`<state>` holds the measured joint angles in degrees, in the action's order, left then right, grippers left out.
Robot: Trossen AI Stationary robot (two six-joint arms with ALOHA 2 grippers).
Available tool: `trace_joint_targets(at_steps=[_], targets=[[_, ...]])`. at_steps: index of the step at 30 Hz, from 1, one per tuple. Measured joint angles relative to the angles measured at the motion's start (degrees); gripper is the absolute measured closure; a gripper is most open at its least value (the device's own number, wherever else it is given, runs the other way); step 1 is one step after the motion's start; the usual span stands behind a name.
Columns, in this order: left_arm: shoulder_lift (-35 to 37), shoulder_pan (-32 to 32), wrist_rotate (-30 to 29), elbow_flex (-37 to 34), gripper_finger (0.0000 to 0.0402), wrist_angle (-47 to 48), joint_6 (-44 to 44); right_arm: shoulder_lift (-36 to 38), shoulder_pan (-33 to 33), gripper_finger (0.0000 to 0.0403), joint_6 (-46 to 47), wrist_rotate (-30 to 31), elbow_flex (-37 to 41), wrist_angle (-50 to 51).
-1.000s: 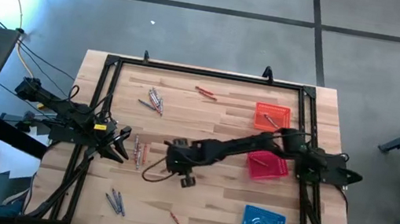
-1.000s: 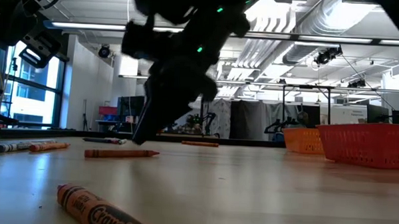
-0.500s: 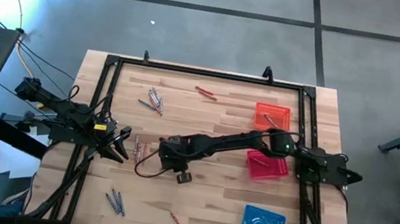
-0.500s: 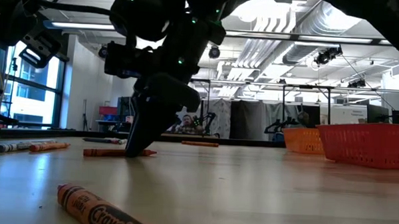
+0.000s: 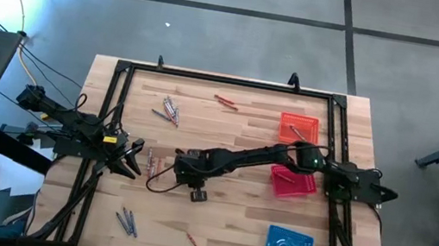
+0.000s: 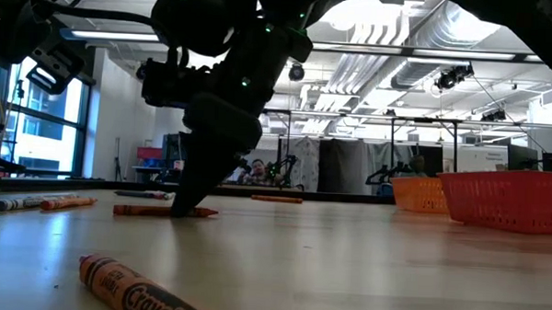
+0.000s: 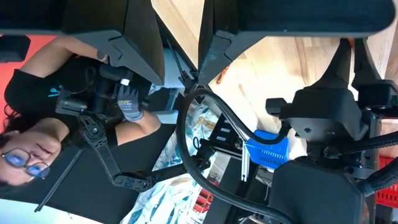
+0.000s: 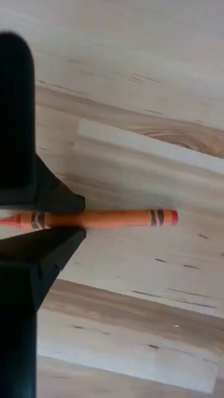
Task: Sort crayons
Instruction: Put the orange crayon into the red bin
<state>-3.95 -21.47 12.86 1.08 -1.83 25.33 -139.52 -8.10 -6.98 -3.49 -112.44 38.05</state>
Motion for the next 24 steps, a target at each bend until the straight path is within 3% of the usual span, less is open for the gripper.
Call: trace_joint_targets(at_steps=[3,14,24], targets=[[0.0,0.0,0.0,0.0,0.0316,0.0,0.0,0.0,0.0,0.0395,2.6,0.0,0.0,-0.2],[0.0,0.0,0.0,0.0,0.0316,0.0,0.0,1.8,0.3,0.04,7.1,-1.5,0.3,-0.3],[0.0,0.0,0.0,0.0,0.0316,0.0,0.0,9.8,0.2,0.0402,6.8,-1.2,0.3,7.5]])
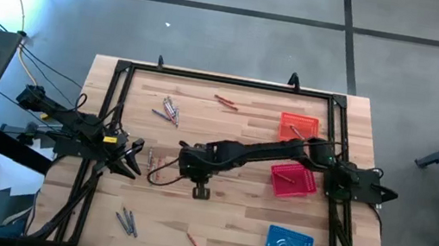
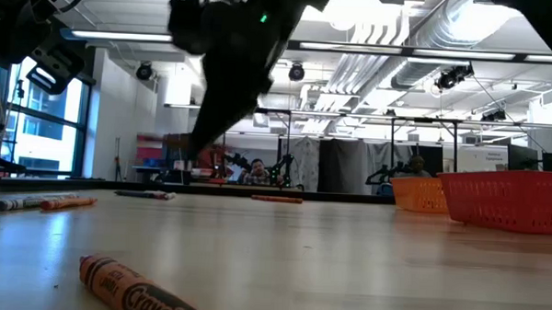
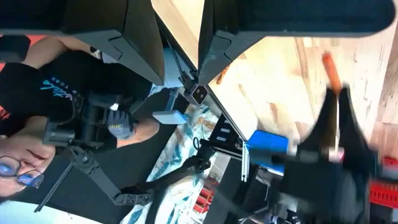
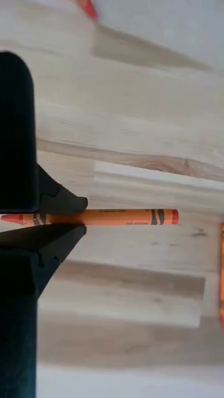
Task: Sort crayons
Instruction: Put the orange crayon into the red bin
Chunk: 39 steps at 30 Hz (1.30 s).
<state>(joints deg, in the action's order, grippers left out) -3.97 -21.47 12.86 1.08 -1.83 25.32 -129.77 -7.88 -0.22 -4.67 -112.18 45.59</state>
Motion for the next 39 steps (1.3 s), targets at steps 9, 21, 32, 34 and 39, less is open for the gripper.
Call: trace_joint_targets(at_steps=[9,21,32,34,39], targets=[[0.0,0.0,0.0,0.0,0.0316,0.0,0.0,8.6,-0.1,0.0402,0.1,3.1,3.1,13.6],[0.0,0.0,0.0,0.0,0.0316,0.0,0.0,36.7,2.3,0.0402,11.2,8.9,31.8,2.7],[0.0,0.0,0.0,0.0,0.0316,0.0,0.0,62.0,1.2,0.0402,26.5,11.9,57.2,-5.9],[0.0,0.0,0.0,0.0,0.0316,0.0,0.0,65.6,0.6,0.0402,29.6,12.2,61.6,-6.1],[0.0,0.0,0.0,0.0,0.0316,0.0,0.0,73.5,-1.6,0.0402,35.5,10.8,70.7,-6.1]])
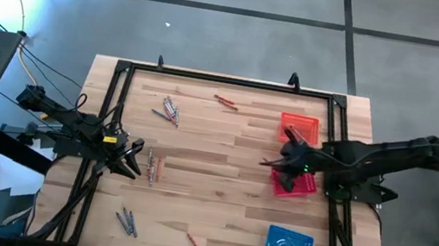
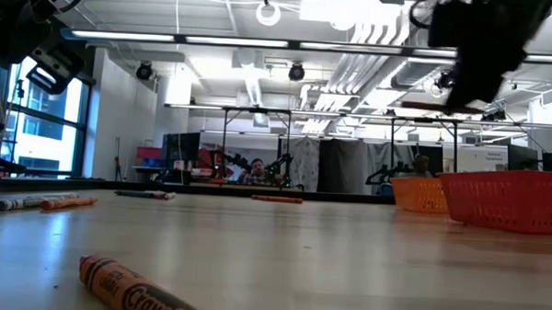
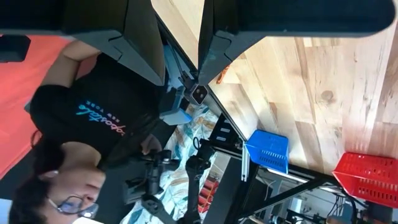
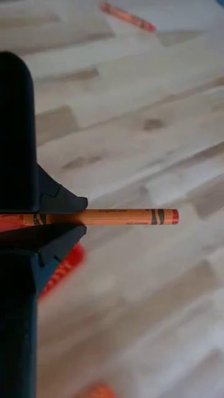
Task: Sort crayons
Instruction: Put the orange crayon into the red bin
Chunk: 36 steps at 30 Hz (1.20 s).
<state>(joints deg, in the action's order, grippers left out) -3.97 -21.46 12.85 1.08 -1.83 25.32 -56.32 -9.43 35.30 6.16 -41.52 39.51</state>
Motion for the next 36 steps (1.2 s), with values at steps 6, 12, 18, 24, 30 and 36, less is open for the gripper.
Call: trace_joint_targets(at_steps=[6,12,18,24,30,36], targets=[[0.0,0.0,0.0,0.0,0.0316,0.0,0.0,7.5,-4.6,0.0402,5.0,-3.0,6.7,0.0],[0.0,0.0,0.0,0.0,0.0316,0.0,0.0,11.8,-8.8,0.0402,7.7,-3.0,10.8,0.5],[0.0,0.0,0.0,0.0,0.0316,0.0,0.0,12.2,-10.4,0.0402,9.7,-2.9,12.5,4.0],[0.0,0.0,0.0,0.0,0.0316,0.0,0.0,12.1,-10.5,0.04,9.7,-0.1,12.5,5.8],[0.0,0.0,0.0,0.0,0.0316,0.0,0.0,12.1,-10.5,0.0395,10.3,-0.1,12.5,5.9],[0.0,0.0,0.0,0.0,0.0316,0.0,0.0,12.1,-10.5,0.0394,10.3,-0.1,12.5,6.2]])
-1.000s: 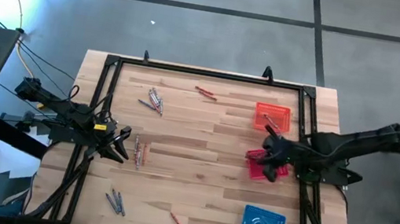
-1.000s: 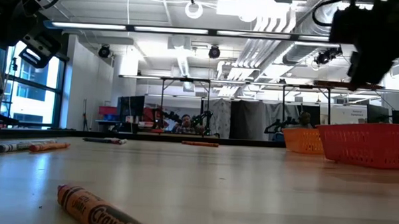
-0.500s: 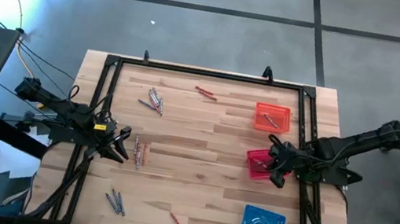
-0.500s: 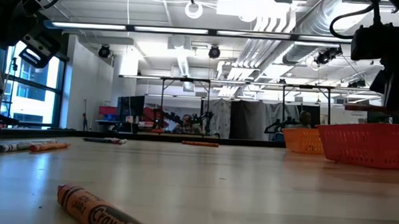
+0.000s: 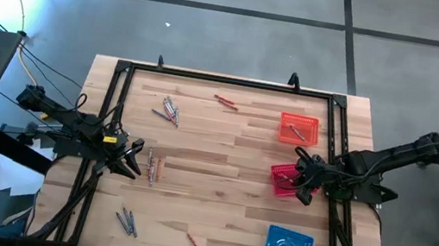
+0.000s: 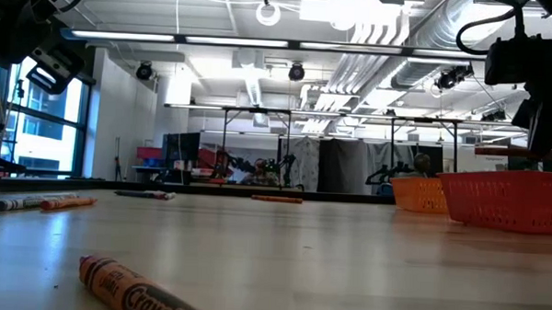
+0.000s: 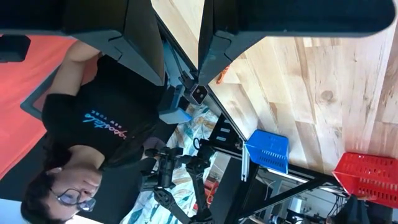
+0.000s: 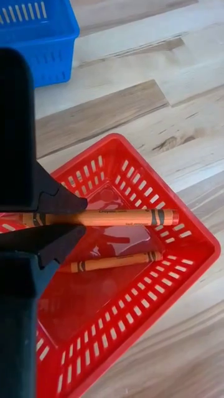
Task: Sort crayons
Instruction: Put the orange crayon into the red bin
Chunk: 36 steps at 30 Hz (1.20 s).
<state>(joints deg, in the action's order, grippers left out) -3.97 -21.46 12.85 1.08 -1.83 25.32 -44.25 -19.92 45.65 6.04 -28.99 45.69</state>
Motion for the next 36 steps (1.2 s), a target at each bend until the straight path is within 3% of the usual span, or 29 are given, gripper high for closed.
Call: trace_joint_targets(at_steps=[17,36], targets=[[0.0,0.0,0.0,0.0,0.0316,0.0,0.0,0.0,0.0,0.0393,2.1,5.0,0.0,0.7],[0.0,0.0,0.0,0.0,0.0316,0.0,0.0,0.0,0.0,0.0393,5.6,5.0,0.0,2.3]])
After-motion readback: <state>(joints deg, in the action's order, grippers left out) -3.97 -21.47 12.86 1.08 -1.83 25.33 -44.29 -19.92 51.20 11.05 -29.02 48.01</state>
